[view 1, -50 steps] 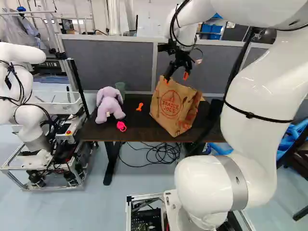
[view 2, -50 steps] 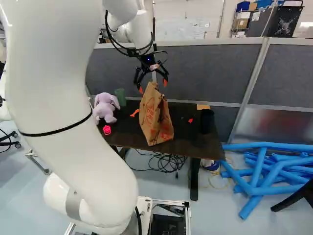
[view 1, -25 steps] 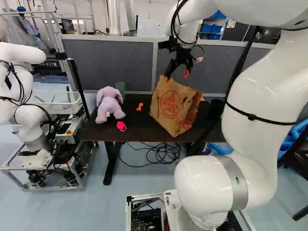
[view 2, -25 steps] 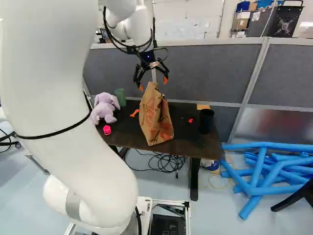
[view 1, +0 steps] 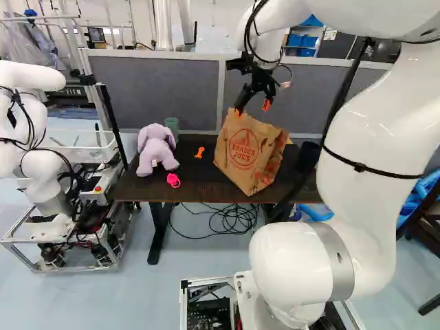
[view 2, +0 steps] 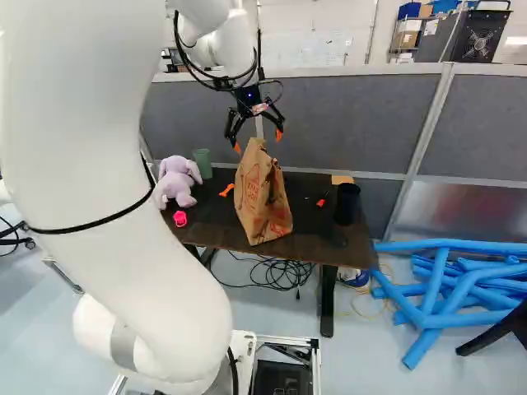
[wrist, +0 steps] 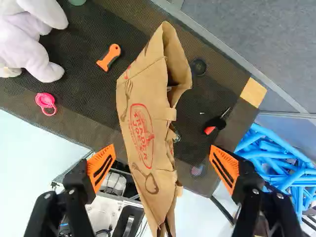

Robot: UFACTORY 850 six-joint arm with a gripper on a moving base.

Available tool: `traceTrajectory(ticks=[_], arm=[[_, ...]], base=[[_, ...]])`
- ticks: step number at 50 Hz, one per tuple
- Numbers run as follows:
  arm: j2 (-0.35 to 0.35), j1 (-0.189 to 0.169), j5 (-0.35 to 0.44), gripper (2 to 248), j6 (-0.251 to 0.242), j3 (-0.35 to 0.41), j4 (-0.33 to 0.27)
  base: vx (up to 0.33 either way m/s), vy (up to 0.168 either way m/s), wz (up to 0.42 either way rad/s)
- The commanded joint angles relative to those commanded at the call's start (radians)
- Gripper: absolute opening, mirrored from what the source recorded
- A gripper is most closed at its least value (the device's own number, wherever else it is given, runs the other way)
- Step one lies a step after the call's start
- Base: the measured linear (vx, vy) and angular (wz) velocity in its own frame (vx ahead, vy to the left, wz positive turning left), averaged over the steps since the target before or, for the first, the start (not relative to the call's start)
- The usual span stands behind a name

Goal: Pick up the bag on the ground and place it on the table

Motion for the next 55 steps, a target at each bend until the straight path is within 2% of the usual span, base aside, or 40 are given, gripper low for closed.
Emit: traceTrajectory(ticks=[55], arm=[[0.000, 0.000, 0.000, 247, 0.000, 0.000, 0.000]], base=[[-0.095, -0.001, 0.000]])
